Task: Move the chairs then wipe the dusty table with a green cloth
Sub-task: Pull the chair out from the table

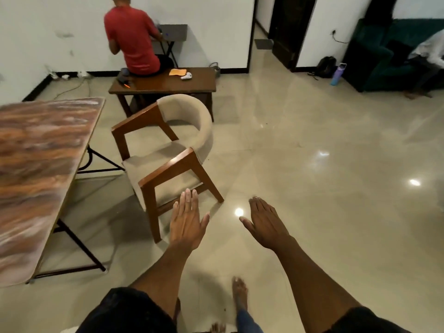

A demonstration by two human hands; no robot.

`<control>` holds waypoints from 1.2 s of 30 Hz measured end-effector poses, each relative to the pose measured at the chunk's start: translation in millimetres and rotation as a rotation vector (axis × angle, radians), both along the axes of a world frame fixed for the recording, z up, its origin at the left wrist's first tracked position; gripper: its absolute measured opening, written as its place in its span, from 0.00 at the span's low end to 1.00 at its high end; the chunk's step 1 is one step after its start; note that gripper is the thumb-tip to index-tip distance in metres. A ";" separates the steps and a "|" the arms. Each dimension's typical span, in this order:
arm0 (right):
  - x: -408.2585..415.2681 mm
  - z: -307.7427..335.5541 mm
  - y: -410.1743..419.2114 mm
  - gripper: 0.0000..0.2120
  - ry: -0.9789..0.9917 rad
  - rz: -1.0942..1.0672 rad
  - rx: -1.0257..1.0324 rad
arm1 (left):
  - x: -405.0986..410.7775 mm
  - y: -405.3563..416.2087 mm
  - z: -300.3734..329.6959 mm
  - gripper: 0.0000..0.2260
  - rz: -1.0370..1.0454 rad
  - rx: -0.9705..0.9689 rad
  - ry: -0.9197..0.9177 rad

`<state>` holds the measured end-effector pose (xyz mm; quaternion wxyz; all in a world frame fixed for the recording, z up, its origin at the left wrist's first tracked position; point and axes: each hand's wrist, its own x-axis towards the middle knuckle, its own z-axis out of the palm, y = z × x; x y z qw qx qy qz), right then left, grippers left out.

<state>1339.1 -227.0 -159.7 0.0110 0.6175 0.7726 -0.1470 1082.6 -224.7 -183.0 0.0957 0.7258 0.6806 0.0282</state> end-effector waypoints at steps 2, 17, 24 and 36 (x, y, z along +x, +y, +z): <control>-3.7 -1.3 28.4 0.54 0.010 0.052 -0.003 | 0.7 14.6 1.2 0.47 0.055 -0.011 -0.005; -14.9 -18.2 189.7 0.60 0.054 0.339 -0.059 | 13.5 98.2 -4.7 0.43 0.365 -0.047 -0.046; -36.2 -44.4 255.1 0.57 0.077 0.395 -0.110 | -5.9 153.5 -20.2 0.43 0.450 -0.043 -0.042; -41.5 -23.5 386.5 0.35 0.021 0.322 -0.011 | -17.6 302.2 0.4 0.53 0.370 -0.037 -0.082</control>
